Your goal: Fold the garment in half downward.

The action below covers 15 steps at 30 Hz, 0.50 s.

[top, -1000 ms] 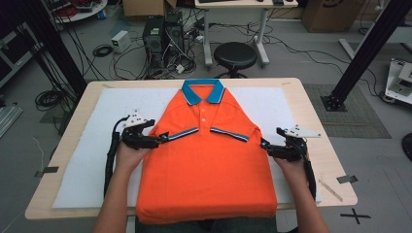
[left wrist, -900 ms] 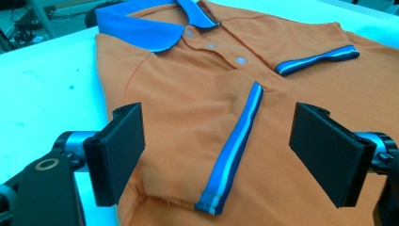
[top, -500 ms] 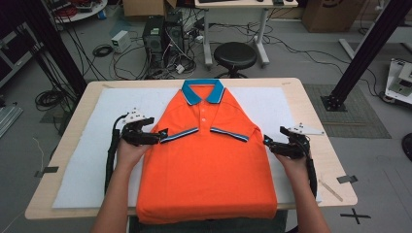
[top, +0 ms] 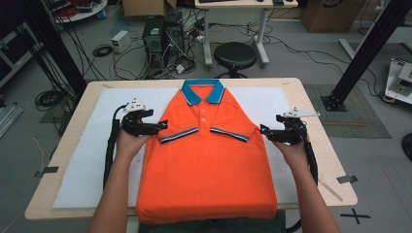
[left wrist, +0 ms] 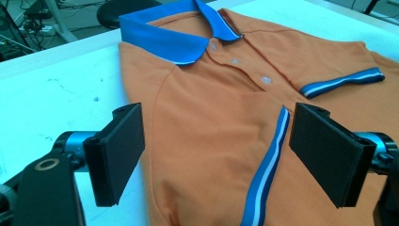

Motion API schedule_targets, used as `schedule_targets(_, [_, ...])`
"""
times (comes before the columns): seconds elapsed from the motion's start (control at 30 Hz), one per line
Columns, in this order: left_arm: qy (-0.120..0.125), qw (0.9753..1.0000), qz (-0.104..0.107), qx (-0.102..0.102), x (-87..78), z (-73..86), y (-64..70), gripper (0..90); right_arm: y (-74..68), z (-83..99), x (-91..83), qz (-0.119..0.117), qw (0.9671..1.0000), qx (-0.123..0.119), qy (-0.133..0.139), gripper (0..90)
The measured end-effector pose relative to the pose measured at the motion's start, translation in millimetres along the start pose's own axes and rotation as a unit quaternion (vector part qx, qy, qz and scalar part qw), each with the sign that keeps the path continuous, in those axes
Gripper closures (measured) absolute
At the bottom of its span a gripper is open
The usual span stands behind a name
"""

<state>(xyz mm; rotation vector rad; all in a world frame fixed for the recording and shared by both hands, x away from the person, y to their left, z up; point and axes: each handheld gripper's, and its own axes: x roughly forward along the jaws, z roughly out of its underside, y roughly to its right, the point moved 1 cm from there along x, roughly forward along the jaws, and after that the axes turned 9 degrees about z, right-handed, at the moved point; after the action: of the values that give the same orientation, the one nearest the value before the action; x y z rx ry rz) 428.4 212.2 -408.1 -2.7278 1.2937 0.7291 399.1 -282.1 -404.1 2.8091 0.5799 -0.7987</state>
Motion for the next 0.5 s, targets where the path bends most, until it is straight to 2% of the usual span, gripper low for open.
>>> schedule_targets(0.07, [0.004, 0.9999, 0.003, -0.014, 1.8, 0.6, -3.9, 18.8, 1.5, -7.0, 3.6, -0.002, 1.0, -0.007, -0.006, 18.8])
schedule_targets(0.13, [-0.008, 0.9998, -0.003, -0.019, 4.7, 1.2, -7.5, 18.8, 3.3, -13.1, 8.3, -0.007, 0.9999, -0.007, -0.014, 18.8])
schedule_targets(0.37, [-0.029, 0.9993, -0.013, -0.019, 13.1, -5.9, -16.5, 18.8, 10.5, -26.6, 26.8, -0.012, 0.9996, 0.0, -0.025, 18.8])
schedule_targets(0.43, [-0.018, 0.9995, -0.014, -0.024, 15.9, -6.3, -19.6, 18.8, 10.5, -29.8, 31.6, -0.012, 0.9993, -0.004, -0.034, 18.8])
schedule_targets(0.5, [-0.018, 0.9993, -0.015, -0.029, 18.1, -5.4, -21.5, 18.8, 10.1, -31.3, 34.1, -0.013, 0.9993, -0.005, -0.035, 18.8])
